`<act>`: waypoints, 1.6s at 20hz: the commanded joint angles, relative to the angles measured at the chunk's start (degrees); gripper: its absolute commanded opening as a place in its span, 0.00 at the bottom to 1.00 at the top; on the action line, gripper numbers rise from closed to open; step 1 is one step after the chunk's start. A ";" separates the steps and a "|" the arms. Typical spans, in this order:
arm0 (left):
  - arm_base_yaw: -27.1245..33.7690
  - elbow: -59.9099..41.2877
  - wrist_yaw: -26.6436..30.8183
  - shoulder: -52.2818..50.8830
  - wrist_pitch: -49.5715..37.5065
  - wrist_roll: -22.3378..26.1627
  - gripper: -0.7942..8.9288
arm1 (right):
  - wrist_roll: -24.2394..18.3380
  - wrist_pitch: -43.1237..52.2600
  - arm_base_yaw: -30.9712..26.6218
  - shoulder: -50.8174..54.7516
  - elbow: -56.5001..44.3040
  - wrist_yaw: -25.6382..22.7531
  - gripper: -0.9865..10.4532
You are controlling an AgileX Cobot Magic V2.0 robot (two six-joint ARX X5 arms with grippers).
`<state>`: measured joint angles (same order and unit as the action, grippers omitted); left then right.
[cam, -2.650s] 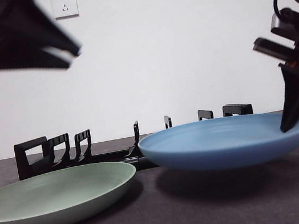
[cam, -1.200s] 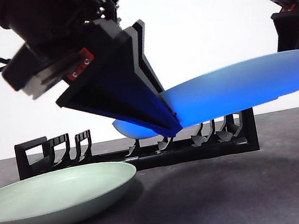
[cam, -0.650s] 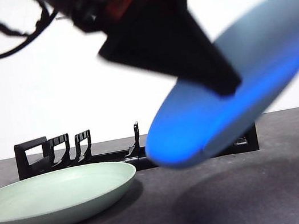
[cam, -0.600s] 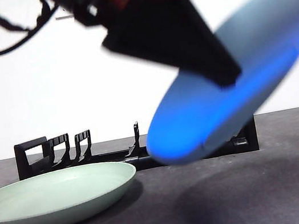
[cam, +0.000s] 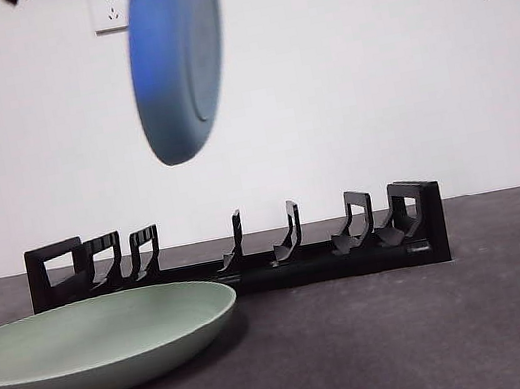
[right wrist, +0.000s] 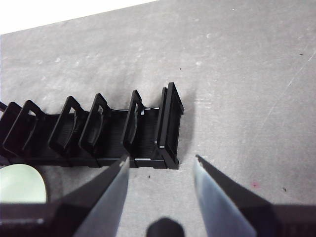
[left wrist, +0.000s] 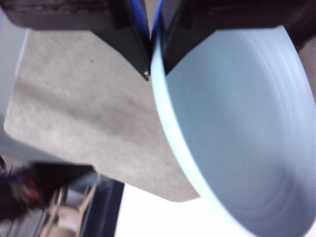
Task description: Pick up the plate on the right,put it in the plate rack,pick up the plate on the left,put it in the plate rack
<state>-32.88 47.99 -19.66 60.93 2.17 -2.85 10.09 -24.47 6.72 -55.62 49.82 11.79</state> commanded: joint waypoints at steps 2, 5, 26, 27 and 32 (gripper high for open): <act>12.24 0.13 -9.33 2.16 -2.78 -5.11 0.07 | 0.57 0.09 -0.02 -0.11 0.09 -0.17 0.28; 19.78 0.13 -16.37 6.03 -7.93 -8.81 0.07 | 0.59 0.20 0.04 -0.20 0.09 -0.17 0.28; 24.68 0.13 -15.28 21.51 -9.25 -4.39 0.20 | 1.03 0.37 0.04 -0.31 0.09 0.20 0.28; 24.59 0.13 -15.26 21.35 -8.41 -4.39 0.29 | 1.07 0.37 0.15 -0.33 0.09 0.28 0.28; 24.55 0.13 -15.98 17.55 -4.42 -2.34 0.32 | 2.01 0.37 2.43 -1.22 0.09 5.42 0.28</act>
<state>-8.27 48.01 -35.35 78.83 -1.96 -6.94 11.22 -24.38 9.06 -56.60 49.82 16.97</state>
